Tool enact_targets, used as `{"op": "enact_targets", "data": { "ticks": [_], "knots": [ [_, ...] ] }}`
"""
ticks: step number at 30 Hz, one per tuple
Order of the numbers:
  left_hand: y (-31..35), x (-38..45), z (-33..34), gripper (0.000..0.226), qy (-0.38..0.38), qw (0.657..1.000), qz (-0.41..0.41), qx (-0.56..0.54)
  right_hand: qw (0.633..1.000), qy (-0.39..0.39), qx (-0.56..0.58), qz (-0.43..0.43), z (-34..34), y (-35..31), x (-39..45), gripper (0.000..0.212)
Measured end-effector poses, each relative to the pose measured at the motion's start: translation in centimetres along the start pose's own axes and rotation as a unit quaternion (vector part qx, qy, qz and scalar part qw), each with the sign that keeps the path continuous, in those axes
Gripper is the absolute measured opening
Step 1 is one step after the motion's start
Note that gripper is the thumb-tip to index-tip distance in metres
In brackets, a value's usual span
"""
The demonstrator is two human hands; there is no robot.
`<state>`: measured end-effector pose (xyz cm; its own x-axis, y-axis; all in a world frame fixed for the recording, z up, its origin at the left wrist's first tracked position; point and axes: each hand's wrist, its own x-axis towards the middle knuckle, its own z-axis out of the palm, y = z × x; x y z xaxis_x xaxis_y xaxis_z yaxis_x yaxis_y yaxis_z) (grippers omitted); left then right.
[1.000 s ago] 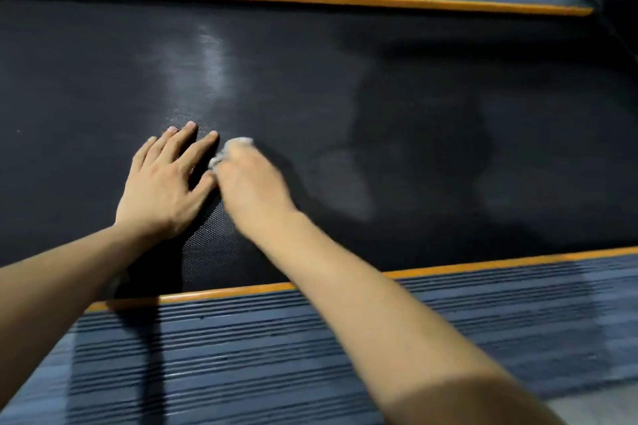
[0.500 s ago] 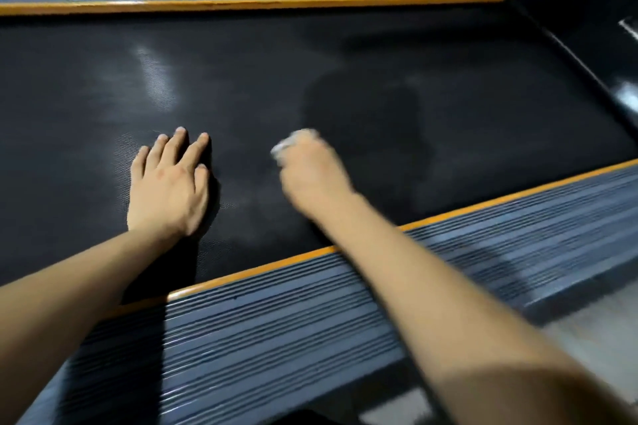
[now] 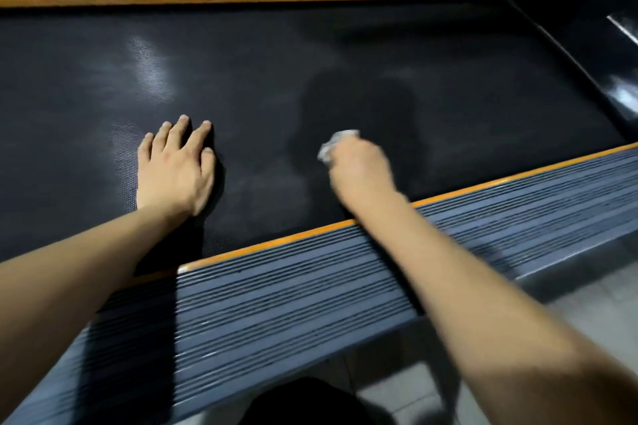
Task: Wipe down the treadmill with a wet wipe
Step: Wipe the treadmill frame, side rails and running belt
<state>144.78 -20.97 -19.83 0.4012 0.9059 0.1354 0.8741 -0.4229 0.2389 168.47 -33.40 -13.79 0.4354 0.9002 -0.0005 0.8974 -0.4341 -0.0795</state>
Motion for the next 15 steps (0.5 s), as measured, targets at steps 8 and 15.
{"op": "enact_targets", "data": {
  "ticks": [8, 15],
  "knots": [
    [-0.3, 0.1, -0.3, 0.057, 0.001, 1.000, 0.014, -0.012, 0.999, -0.002, -0.010, -0.048, -0.4, 1.4, -1.8, 0.021],
    [0.1, 0.1, 0.0, 0.049, 0.002, 1.000, 0.004, 0.005, 0.997, 0.004, -0.023, 0.068, -2.6, 6.4, -1.9, 0.015]
  ]
}}
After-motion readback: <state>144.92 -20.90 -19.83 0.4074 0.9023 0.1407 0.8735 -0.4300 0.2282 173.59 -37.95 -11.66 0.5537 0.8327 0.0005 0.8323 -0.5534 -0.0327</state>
